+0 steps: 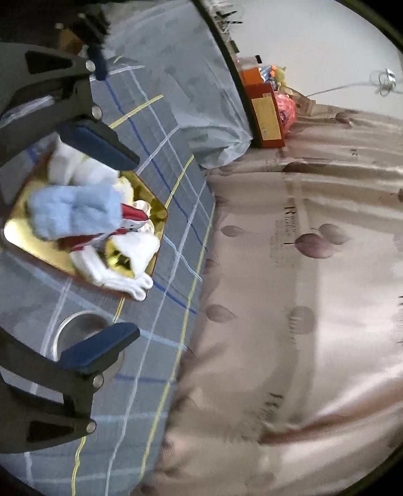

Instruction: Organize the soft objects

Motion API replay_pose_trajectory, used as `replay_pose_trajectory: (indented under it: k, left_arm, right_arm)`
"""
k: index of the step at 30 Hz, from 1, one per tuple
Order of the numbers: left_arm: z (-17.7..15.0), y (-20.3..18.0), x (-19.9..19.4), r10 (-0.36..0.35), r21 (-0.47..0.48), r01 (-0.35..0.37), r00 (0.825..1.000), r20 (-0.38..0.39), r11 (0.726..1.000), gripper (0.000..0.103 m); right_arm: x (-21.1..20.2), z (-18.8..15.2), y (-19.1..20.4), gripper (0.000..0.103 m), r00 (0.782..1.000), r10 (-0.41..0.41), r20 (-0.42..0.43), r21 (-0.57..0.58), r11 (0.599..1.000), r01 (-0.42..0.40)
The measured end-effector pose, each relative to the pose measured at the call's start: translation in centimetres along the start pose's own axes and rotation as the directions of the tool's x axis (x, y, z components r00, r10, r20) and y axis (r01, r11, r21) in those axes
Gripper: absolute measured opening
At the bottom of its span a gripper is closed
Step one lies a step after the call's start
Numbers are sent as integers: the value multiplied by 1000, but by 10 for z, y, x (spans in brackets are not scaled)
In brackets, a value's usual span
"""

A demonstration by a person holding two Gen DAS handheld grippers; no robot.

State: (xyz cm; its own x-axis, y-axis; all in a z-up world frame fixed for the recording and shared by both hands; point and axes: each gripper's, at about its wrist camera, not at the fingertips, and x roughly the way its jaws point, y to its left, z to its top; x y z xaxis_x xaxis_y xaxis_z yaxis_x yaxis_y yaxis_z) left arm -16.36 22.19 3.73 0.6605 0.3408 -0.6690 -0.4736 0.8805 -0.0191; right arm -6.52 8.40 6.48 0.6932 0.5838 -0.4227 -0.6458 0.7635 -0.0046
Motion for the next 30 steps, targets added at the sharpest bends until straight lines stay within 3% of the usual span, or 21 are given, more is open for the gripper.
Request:
replay_pose_trajectory:
  k: [7,10,14,17,23,30]
  left_arm:
    - [-1,-11,-29,15,31,-20,987,159,999,69]
    - [-1,-14,-43,-25,31,19,978,208,999,69]
    - [-2,-20,-60,-61,44,52,967,246,998,69]
    - [-1,-24,-68,-118,63,106,964,240,992,69]
    - [-1,-35,-82,-82,112,54,962,262,992,69]
    - [-1,-32,-100,-47,103,16,950,309,995,69]
  right_arm:
    - [-59,-21,3,102,980,-175,97,38,984,172]
    - [-84,-21,4,102,964,-222,148,56,975,216]
    - [-107,-17,7,102,959,-181,220,71,983,170]
    - [-103,-23,10,102,966,-166,198,64,986,157]
    - [-103,-28,5,102,974,-172,145,122,980,154]
    - [-120,-30,2,102,949,-249,196,157,963,220]
